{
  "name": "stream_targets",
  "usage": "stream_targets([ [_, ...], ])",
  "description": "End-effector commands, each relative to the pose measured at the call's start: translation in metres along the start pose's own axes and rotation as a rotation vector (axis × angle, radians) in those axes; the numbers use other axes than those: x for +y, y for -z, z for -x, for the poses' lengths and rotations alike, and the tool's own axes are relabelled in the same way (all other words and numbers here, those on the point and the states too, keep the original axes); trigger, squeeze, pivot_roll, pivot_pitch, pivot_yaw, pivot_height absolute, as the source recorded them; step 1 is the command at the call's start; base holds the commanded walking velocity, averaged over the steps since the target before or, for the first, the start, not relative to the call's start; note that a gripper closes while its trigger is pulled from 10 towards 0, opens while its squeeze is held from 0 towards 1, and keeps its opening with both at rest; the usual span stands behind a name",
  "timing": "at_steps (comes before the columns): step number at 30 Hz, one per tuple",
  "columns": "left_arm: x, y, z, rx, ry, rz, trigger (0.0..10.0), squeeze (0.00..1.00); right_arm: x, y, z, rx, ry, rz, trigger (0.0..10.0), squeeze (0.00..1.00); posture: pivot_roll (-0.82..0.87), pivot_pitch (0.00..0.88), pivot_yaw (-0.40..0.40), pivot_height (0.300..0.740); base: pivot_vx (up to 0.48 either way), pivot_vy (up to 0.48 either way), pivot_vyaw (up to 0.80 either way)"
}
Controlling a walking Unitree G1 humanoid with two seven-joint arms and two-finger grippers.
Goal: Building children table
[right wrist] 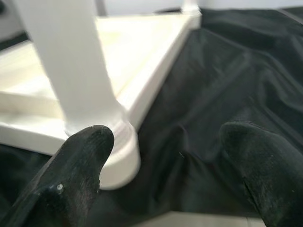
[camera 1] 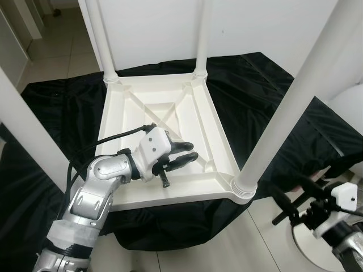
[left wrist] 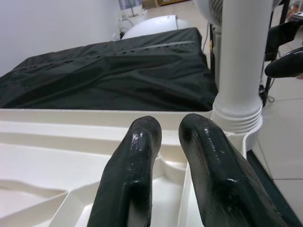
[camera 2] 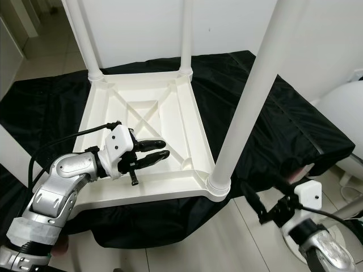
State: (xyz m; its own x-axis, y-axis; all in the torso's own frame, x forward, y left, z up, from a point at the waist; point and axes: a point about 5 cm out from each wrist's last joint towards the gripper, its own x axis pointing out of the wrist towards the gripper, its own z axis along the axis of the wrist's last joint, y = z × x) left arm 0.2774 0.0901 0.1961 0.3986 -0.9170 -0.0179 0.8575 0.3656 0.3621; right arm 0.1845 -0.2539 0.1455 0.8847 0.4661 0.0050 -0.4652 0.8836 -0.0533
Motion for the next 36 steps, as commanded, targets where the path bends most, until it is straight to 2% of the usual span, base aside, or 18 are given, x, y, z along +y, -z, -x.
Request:
stream_targets([
  [1,0.002,-0.001,0.003,0.003,-0.068,0.005,10.0,0.0,0.005,-0.005,-0.004,-0.014,-0.056,-0.008,10.0,0.0,-0.08,0.053,0.058,0.74,0.0,0.0,0.0],
  [4,-0.001,-0.002,0.002,0.02,-0.058,0.003,10.0,0.0,0.007,-0.01,-0.01,-0.029,-0.082,-0.016,10.0,0.0,-0.08,0.052,0.058,0.74,0.0,0.0,0.0],
  [6,-0.01,-0.005,-0.004,0.027,-0.036,-0.025,10.0,0.0,0.012,-0.017,-0.026,-0.057,-0.153,-0.017,10.0,0.0,-0.07,0.056,0.057,0.74,0.0,0.0,0.0],
  [7,-0.01,-0.005,-0.004,0.027,-0.036,-0.025,10.0,0.0,0.012,-0.017,-0.026,-0.057,-0.153,-0.017,10.0,0.0,-0.07,0.056,0.057,0.74,0.0,0.0,0.0],
  [8,-0.014,-0.006,-0.008,0.025,-0.036,-0.026,10.0,0.0,0.012,-0.021,-0.037,-0.071,-0.188,-0.014,10.0,0.0,-0.07,0.057,0.053,0.74,0.0,0.0,0.0],
  [10,-0.014,-0.006,-0.008,0.025,-0.036,-0.026,10.0,0.0,0.012,-0.021,-0.037,-0.071,-0.188,-0.014,10.0,0.0,-0.07,0.057,0.053,0.74,0.0,0.0,0.0],
  [13,-0.02,-0.009,-0.014,0.022,-0.036,-0.037,10.0,0.0,0.01,-0.025,-0.054,-0.083,-0.238,-0.022,10.0,0.0,-0.06,0.058,0.042,0.74,0.0,0.0,0.0],
  [16,-0.021,-0.009,-0.016,0.027,-0.04,-0.039,10.0,0.0,0.01,-0.025,-0.06,-0.083,-0.26,-0.021,10.0,0.0,-0.06,0.059,0.04,0.74,0.0,0.0,0.0],
  [20,-0.025,-0.011,-0.017,0.043,-0.035,-0.001,10.0,0.0,0.013,-0.019,-0.084,-0.073,-0.311,-0.043,10.0,0.0,-0.06,0.06,0.022,0.74,0.0,0.0,0.0],
  [23,-0.025,-0.012,-0.018,0.038,-0.044,-0.005,10.0,0.0,0.01,-0.017,-0.095,-0.078,-0.289,-0.039,10.0,0.0,-0.05,0.061,0.015,0.74,0.0,0.0,0.0],
  [31,-0.026,-0.012,-0.023,0.03,-0.065,0.001,10.0,0.0,-0.006,-0.014,-0.105,-0.067,-0.228,-0.028,10.0,0.0,-0.05,0.062,0.011,0.74,0.0,0.0,0.0],
  [36,-0.028,-0.017,-0.036,-0.016,-0.054,0.043,10.0,0.0,-0.019,-0.016,-0.113,-0.108,-0.183,-0.05,10.0,0.0,-0.07,0.069,0.007,0.74,0.0,0.0,0.0],
])
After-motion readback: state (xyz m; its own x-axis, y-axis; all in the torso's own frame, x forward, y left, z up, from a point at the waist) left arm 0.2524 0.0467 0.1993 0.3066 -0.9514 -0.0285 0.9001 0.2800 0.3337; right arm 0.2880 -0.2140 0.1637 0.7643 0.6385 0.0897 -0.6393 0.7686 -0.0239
